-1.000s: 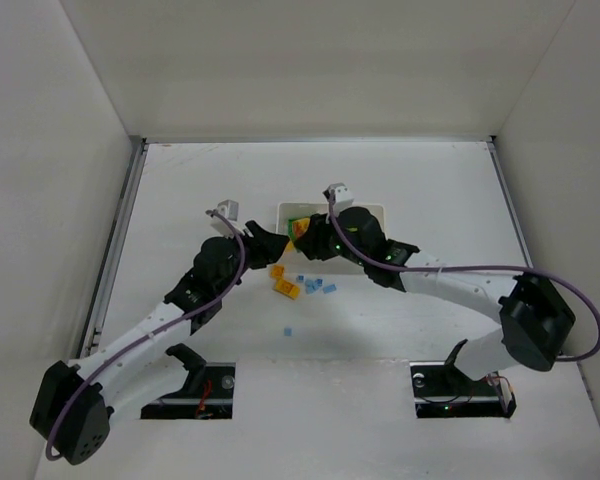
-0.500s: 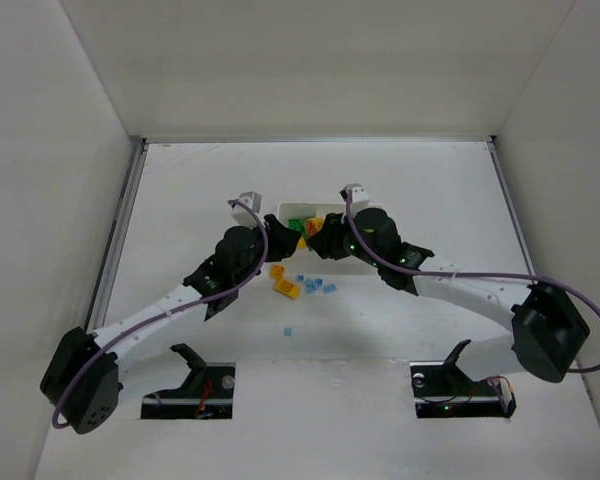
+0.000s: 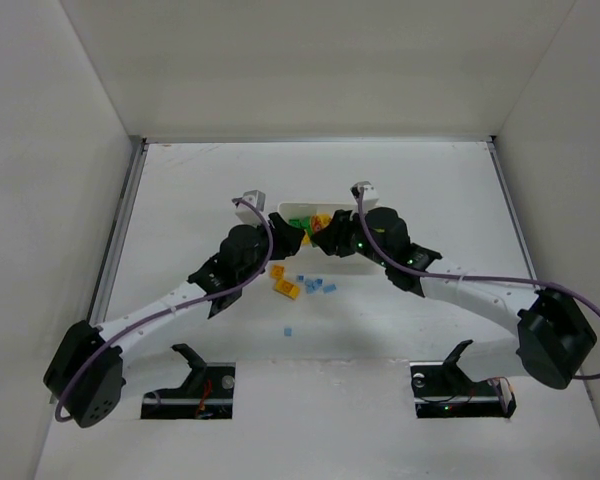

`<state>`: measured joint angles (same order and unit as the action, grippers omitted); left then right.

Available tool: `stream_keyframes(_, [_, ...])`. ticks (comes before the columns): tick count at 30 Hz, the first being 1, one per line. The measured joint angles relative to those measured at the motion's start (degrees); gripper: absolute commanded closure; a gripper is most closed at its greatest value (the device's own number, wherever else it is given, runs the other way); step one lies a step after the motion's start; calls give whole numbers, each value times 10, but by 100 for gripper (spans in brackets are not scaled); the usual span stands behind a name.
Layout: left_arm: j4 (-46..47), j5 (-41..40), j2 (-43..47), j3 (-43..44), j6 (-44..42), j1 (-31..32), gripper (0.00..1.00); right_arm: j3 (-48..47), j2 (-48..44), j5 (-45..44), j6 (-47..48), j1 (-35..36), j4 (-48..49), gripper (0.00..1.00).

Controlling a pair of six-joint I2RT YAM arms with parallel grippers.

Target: Sort the legos into containers by color

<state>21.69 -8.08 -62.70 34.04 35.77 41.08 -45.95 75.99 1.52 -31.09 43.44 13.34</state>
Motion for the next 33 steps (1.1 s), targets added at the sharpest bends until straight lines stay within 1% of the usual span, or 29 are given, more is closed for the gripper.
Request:
stream_keyframes(2, [4,-2,-8,3,0,5,66,1,0,0,0,-2,-1,82])
stream_keyframes(4, [11,-5,-15,7,0,11,74,3,0,0,-1,-3,1,82])
stream_keyframes(6, [12,-12,-18,7,-2,15,80,8,0,0,-3,-4,4,82])
stream_keyframes(9, [12,-14,-21,7,-4,17,86,16,0,2,-9,-8,13,82])
stream_keyframes(12, [12,-16,-21,7,-6,21,89,29,-3,18,-24,-21,29,82])
stream_keyframes(16, [20,-10,-25,7,-7,25,90,61,-24,70,-61,-56,58,82])
stream_keyframes(21, [19,-7,-38,7,-8,23,90,104,-73,99,-115,-150,106,82])
stream_keyframes(24, [20,-7,-58,12,-9,23,90,122,-94,103,-139,-188,126,82])
stream_keyframes(27, [28,-3,-90,33,-9,24,89,131,-101,103,-153,-201,133,82])
stream_keyframes(31, [56,0,-141,74,-12,27,87,132,-103,103,-159,-202,133,81])
stream_keyframes(33, [68,1,-169,96,-14,27,82,132,-104,103,-159,-202,134,81])
